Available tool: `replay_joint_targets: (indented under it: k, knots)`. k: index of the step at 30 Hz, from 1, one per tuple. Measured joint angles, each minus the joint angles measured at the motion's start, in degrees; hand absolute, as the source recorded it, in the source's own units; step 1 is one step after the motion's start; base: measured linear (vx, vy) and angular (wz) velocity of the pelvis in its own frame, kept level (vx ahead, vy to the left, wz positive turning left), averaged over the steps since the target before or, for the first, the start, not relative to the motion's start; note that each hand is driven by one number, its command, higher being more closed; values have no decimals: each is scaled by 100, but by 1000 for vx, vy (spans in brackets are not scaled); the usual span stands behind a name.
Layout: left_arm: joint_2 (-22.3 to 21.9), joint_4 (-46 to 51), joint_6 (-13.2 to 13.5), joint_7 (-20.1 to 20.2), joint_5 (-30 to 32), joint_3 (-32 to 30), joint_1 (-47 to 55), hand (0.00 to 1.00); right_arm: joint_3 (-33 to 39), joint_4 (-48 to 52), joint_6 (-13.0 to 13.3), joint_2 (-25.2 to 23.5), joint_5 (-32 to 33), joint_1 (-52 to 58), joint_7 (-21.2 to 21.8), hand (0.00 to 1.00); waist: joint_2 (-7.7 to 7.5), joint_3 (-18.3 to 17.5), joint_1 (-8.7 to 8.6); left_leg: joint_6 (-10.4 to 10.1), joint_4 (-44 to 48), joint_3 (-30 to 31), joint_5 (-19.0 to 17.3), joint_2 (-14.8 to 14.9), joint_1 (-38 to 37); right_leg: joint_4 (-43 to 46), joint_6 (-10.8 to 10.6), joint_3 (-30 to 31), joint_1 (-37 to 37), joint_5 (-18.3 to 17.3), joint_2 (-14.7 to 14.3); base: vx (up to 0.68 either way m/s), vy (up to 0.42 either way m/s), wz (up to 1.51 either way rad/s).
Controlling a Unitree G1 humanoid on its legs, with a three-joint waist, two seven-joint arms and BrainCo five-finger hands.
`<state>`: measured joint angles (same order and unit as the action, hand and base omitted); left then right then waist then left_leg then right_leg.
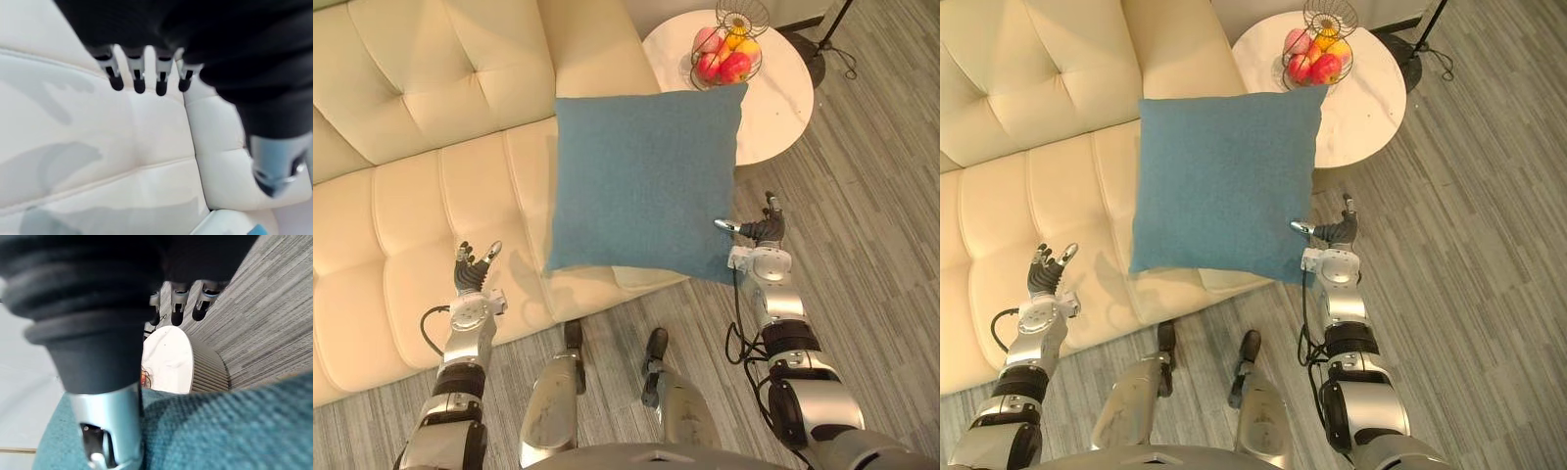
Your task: Pick up cushions and gather them together orderly.
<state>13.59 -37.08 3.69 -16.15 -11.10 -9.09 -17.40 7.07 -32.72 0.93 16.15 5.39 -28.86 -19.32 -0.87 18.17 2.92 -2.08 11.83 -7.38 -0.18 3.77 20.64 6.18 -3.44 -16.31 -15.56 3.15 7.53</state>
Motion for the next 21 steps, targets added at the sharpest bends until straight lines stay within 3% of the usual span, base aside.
replay_joint_targets:
  k: [4, 8, 13, 21]
  knots:
    - [149, -111, 0, 30, 0, 253, -298, 0, -99, -134, 2, 7, 28, -288, 7, 0, -9, 237, -1, 21, -2, 4, 68, 3, 61, 54, 33, 3, -86, 24, 2, -51, 7, 1]
    - [208, -374, -5, 44, 5, 535, -650, 0, -529, -248, -2, 20, -27, -623, 60, 0, -16, 259, -4, 12, 2, -2, 138, 34, 238, 92, 84, 16, -291, 64, -21, -33, -1, -4]
    - [236, -498, -12, 165, 48, 1056, -1132, 0, -1028, -244, 3, 8, -122, -958, 180, 0, -156, 418, -7, -51, -6, 16, 211, 146, 343, 95, 153, 17, -412, 109, -110, -32, -25, -4]
    - [244, -869, -53, 203, 350, 1424, -1615, 0, -1343, -252, 9, 18, -128, -1189, 189, 0, -170, 538, -39, -66, -152, 23, 368, 215, 479, 115, 243, 14, -623, 168, -184, -9, -5, -1]
